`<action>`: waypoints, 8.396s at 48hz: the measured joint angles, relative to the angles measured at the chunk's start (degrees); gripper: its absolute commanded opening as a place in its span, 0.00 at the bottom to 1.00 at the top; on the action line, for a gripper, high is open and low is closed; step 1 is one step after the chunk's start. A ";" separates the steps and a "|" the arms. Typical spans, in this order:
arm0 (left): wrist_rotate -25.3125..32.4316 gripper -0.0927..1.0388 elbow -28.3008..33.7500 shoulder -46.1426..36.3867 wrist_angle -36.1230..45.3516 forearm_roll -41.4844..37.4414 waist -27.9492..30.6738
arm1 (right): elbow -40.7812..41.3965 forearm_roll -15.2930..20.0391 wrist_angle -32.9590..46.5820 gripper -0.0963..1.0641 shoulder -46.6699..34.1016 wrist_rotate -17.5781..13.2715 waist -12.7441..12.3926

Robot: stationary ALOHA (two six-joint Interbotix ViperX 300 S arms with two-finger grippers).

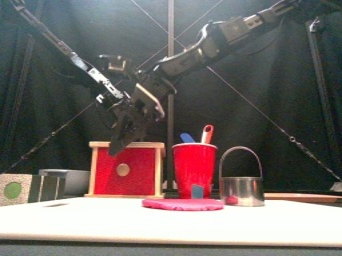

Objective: Get the cutter from the drawer then cut the dough then place the extra dough in the bowl
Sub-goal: Cut the dough

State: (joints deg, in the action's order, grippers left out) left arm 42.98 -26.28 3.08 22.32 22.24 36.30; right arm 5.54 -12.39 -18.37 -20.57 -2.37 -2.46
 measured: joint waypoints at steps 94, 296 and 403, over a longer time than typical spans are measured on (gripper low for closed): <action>-0.53 0.57 -29.36 -26.81 -47.11 25.58 -28.48 | 23.29 6.15 -22.59 0.92 23.20 -22.76 7.29; -0.53 0.57 -35.42 -26.98 -47.90 30.32 -28.30 | 2.64 7.03 -27.95 0.75 5.98 -13.89 10.46; -30.67 0.57 -29.88 3.52 -81.91 4.22 -56.51 | 55.90 19.86 73.30 0.75 19.25 2.72 13.01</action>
State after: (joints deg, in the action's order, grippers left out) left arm 12.30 -56.16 6.59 -59.59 26.46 -20.21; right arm 61.44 7.47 54.93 -1.32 0.35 10.55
